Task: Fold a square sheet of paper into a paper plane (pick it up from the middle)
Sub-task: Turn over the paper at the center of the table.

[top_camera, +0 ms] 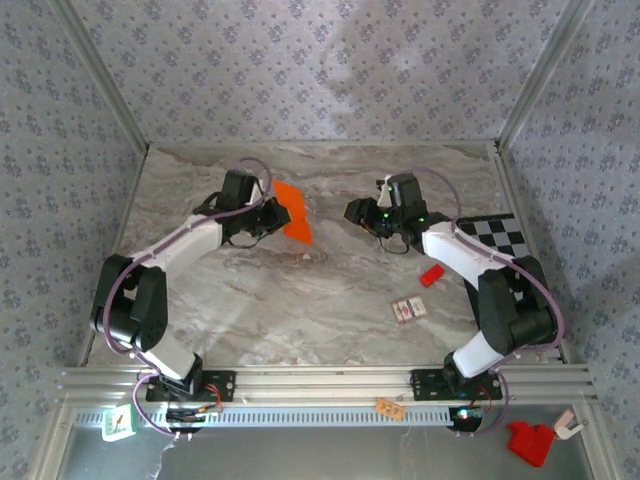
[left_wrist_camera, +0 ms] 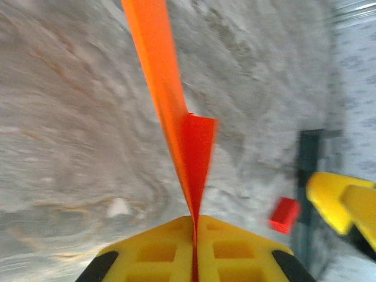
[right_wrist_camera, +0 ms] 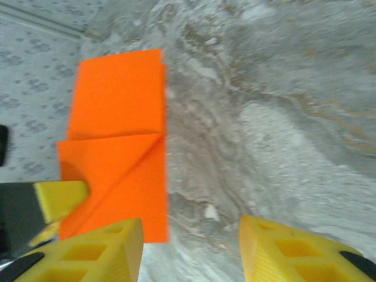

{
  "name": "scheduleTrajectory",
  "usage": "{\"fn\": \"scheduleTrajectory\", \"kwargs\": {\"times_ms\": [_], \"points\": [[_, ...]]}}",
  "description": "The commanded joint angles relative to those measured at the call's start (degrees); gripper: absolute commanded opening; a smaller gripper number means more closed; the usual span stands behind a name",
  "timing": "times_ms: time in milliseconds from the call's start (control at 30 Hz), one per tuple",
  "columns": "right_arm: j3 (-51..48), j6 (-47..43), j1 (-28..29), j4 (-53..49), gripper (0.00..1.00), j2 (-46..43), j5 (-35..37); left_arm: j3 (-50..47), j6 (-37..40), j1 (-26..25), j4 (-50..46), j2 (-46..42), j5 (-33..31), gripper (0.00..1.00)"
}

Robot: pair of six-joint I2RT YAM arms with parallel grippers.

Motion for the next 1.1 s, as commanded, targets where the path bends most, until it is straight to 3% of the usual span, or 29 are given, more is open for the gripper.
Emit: {"fn": "scheduleTrajectory", "kwargs": {"times_ms": [0,267,433,533,800,1067], "points": [[1.2,-5.7,-0.3,-8.4,0.5,-1.9,7.5,7.7,13.1,-1.5,-22.7,1.1,-17.5,0.1],[0.3,-5.3,-0.3,-8.5,0.51,-2.3,9.7,20.3,18.8,-8.9,-38.9,9.7,-46.0,0.1],[-0.2,-4.9,-0.4,-8.7,0.51,-2.5,10.5,24.0,18.0,-13.0,-41.2,15.8,-50.7,0.1],[-0.6,-4.6,-0.5,-8.6,0.51,-2.7,10.9,25.5,17.0,-14.5,-40.8,19.2,-46.3,0.11],[-1.5,-3.2,-0.5,-7.5,0.51,-2.4,10.8,25.7,13.7,-14.0,-32.9,23.6,-22.1,0.29],[-0.9,-3.4,0.4,-7.0,0.51,0.0,9.7,19.5,8.3,-7.4,-22.7,17.4,-3.8,0.52]]}}
